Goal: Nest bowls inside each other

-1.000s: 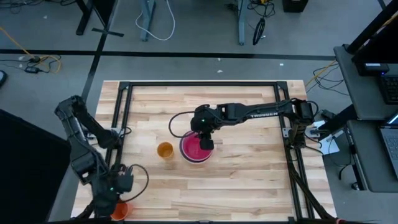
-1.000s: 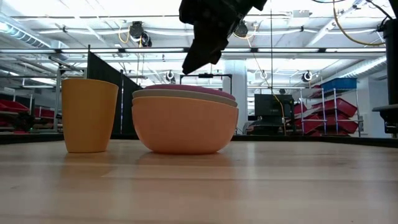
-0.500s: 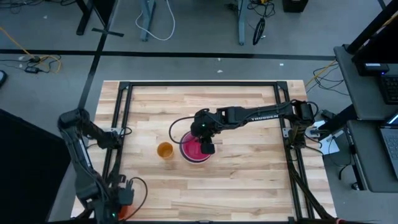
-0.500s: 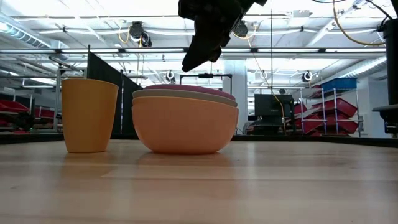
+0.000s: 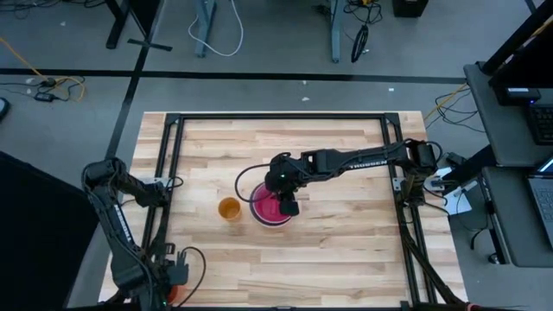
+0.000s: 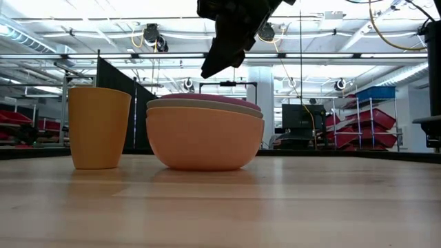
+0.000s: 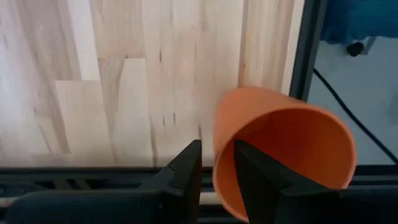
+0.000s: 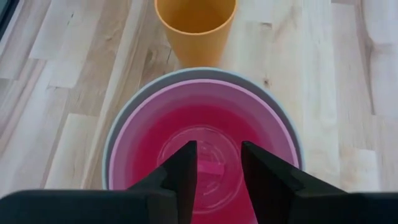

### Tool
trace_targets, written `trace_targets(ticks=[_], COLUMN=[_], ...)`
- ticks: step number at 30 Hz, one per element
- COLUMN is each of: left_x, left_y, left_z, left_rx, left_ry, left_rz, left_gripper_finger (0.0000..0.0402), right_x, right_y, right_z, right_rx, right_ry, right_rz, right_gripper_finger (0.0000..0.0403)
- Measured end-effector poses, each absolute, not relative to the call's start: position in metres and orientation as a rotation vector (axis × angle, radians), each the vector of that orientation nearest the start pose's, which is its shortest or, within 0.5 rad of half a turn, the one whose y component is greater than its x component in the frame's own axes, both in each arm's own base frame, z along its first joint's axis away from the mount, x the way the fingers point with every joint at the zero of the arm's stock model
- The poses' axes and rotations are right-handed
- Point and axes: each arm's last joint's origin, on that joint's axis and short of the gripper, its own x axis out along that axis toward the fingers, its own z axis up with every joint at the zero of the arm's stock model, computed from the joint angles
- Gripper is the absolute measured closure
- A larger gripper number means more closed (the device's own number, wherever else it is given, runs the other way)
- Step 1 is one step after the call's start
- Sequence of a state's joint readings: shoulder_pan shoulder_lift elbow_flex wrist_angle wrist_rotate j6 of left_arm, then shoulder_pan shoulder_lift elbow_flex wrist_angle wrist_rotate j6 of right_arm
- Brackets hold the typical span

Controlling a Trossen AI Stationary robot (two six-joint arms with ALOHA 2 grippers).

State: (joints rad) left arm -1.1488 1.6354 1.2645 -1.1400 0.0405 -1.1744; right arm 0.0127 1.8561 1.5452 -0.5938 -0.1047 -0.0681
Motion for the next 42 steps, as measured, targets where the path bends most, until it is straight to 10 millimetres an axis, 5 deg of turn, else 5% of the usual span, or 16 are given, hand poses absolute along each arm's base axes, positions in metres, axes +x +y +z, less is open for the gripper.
trace_targets(ticks=[11,15,23,31,42], left_x=[0.121,0.125,0.128,0.122,0.152], left_y=[-0.266,-0.262,-0.256,-0.223,-0.177], left_z=[0.229,0.229,0.233,0.273,0.334], left_rx=[-0.073,-0.068,-0.030,0.046,0.264], left_ry=[1.548,1.548,1.551,1.527,1.321], left_rz=[-0.026,-0.001,-0.016,0.066,0.033], left_gripper_finger=[0.0339,0.0392,0.0401,0.0401,0.0401], right_x=[0.405,0.399,0.372,0.355,0.345], right_y=[0.020,0.044,0.103,0.149,0.167], right_z=[0.266,0.276,0.307,0.308,0.278], right_rx=[-0.042,-0.061,-0.064,-0.102,-0.134], right_ry=[0.880,0.852,0.770,0.766,0.950], right_rz=[0.168,0.222,0.292,0.271,0.104], right_gripper_finger=[0.0293,0.0293,0.0293,0.0293,0.0293])
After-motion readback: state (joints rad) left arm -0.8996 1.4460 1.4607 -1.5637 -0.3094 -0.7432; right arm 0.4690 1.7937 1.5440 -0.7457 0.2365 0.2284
